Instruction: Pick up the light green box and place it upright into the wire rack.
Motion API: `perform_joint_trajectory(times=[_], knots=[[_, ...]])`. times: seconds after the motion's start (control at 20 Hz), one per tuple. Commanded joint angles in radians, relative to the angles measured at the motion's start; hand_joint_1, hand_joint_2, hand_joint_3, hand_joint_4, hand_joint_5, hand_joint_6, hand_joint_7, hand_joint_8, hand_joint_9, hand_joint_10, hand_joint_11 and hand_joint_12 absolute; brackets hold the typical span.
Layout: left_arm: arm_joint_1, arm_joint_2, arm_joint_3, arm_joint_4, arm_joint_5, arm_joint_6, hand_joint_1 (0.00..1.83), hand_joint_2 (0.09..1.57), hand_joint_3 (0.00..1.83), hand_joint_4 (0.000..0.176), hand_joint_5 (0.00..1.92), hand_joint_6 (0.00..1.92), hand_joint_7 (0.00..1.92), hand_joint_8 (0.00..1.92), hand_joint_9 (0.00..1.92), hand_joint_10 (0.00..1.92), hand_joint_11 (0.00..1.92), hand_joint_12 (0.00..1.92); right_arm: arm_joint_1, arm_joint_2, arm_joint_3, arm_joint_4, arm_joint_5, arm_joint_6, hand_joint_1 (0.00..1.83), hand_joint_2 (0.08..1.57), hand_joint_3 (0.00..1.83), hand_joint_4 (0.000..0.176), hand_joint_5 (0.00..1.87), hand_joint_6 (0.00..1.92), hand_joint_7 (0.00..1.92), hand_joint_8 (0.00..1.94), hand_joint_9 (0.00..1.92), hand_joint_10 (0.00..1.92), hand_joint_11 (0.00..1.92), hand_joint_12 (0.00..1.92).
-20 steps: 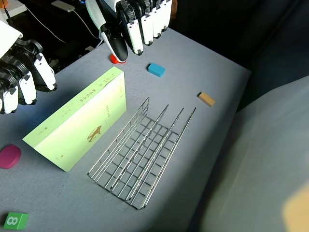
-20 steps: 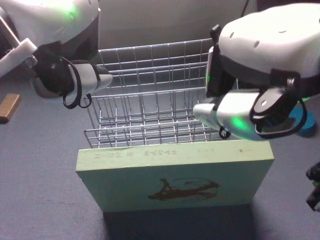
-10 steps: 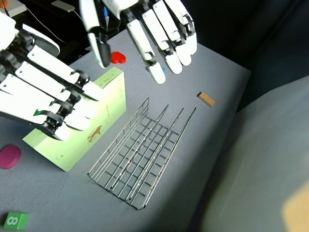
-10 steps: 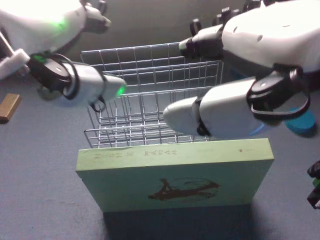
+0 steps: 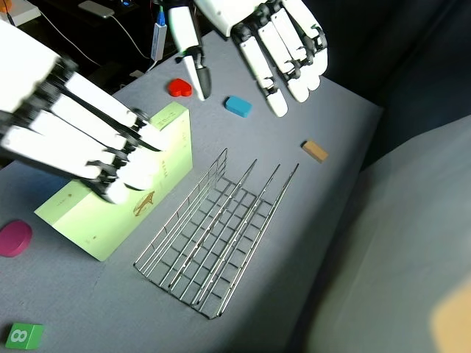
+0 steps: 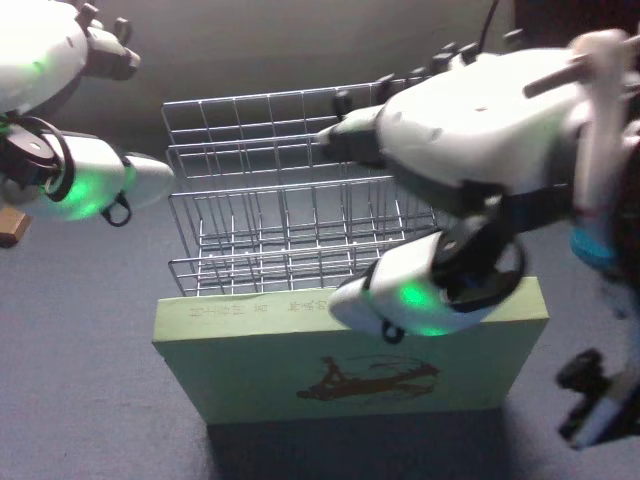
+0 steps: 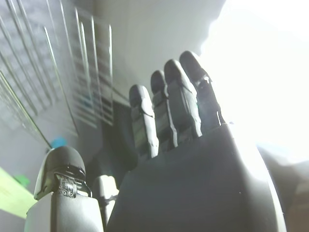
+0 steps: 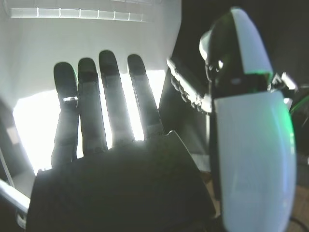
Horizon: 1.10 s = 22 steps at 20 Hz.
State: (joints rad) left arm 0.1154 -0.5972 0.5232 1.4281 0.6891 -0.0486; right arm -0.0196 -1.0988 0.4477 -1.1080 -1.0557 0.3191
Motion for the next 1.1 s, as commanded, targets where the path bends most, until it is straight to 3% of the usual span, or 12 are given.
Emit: perform_joint_trajectory(times=[0.0,0.25,0.65,1.05], knots=[[-0.012,0.006,0.002,0.083,-0.011,0.003,0.18,1.16,0.00,0.057,0.40,0.00,0.32,0.00,0.30,0.01,0.00,0.83,0.003,-0.010,0.013,-0.093,0.018,0.016,0.71,1.04,0.00,0.034,0.26,0.01,0.33,0.01,0.26,0.00,0.00,0.99],[-0.014,0.021,0.020,0.083,-0.024,0.007,0.18,1.16,0.00,0.058,0.40,0.00,0.31,0.00,0.31,0.01,0.00,0.83,-0.033,-0.104,0.097,-0.045,0.045,0.022,0.78,1.04,0.00,0.036,0.24,0.00,0.32,0.00,0.27,0.00,0.00,1.02],[-0.019,0.062,0.046,0.083,-0.052,0.050,0.15,1.17,0.01,0.058,0.39,0.00,0.32,0.00,0.31,0.00,0.00,0.83,-0.040,-0.177,0.161,0.030,0.061,0.033,0.79,1.04,0.00,0.033,0.24,0.00,0.32,0.00,0.27,0.00,0.00,0.98],[-0.039,0.079,0.055,0.053,-0.065,0.206,0.14,1.17,0.00,0.058,0.39,0.00,0.31,0.00,0.31,0.00,0.00,0.83,-0.090,-0.235,0.192,-0.009,0.068,0.043,0.79,1.04,0.00,0.030,0.25,0.00,0.32,0.00,0.26,0.00,0.00,0.98]])
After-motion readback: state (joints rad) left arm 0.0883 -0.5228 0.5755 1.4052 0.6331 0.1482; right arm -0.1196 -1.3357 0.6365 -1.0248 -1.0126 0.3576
